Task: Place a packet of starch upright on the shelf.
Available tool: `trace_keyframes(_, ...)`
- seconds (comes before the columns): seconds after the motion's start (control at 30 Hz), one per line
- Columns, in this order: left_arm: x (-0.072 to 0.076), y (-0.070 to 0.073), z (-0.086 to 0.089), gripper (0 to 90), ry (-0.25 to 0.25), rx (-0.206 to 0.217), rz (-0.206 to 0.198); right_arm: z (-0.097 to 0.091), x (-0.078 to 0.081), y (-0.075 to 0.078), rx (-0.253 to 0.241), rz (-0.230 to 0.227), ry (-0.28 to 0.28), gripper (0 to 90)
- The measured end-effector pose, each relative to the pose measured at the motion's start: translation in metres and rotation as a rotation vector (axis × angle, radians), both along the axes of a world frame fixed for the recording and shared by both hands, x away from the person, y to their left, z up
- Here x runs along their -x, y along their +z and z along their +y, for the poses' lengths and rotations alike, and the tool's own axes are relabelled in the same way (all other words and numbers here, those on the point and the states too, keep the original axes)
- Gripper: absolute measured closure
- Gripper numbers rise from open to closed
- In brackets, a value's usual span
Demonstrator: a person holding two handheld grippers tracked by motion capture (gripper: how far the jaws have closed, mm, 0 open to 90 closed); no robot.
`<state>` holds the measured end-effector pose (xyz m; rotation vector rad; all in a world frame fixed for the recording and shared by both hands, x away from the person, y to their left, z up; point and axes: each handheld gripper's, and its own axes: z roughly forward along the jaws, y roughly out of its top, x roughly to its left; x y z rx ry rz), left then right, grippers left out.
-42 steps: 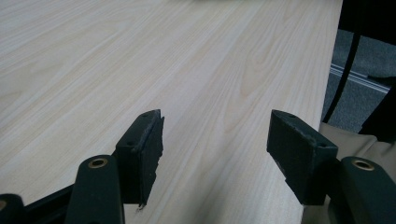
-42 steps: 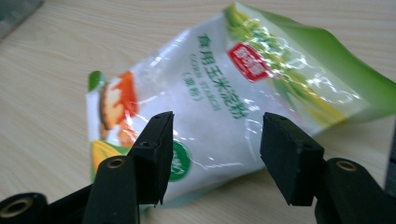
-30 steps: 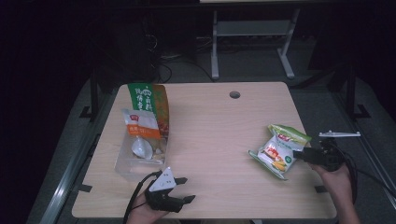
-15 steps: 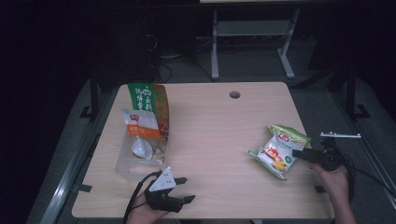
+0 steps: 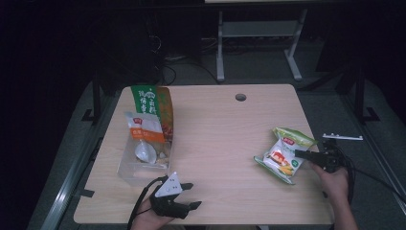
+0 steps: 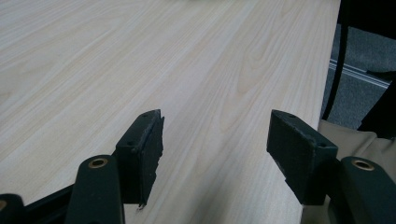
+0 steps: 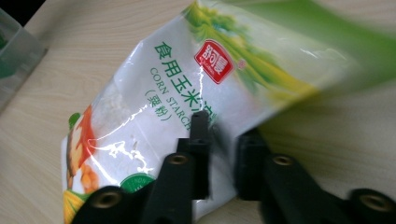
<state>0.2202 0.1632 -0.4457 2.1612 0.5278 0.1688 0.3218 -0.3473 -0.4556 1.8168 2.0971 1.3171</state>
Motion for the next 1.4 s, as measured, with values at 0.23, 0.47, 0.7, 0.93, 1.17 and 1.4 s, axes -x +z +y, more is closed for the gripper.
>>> trace_keyframes(0.23, -0.001, 0.0, 0.001, 35.6, 0.005, -0.001, -0.001, 0.007, 0.008, 0.016, 0.01, -0.07, 0.042, 87.6)
trace_keyframes(0.47, -0.001, 0.0, 0.001, 35.6, 0.009, -0.005, -0.001, 0.028, 0.018, 0.042, 0.026, -0.159, 0.104, 88.5)
trace_keyframes(0.7, -0.001, 0.001, 0.001, 35.6, 0.009, -0.005, -0.002, 0.054, 0.028, 0.063, 0.059, -0.236, 0.174, 89.5)
trace_keyframes(0.93, -0.002, 0.001, 0.001, 35.7, 0.009, -0.006, -0.005, 0.087, 0.03, 0.085, 0.083, -0.301, 0.262, 89.9)
trace_keyframes(1.17, -0.004, 0.001, 0.003, 35.7, 0.017, 0.006, 0.001, 0.12, 0.026, 0.101, 0.097, -0.349, 0.329, 90.0)
trace_keyframes(1.4, -0.005, 0.002, 0.005, 35.6, 0.035, 0.021, 0.006, 0.153, 0.025, 0.106, 0.066, -0.374, 0.399, 90.0)
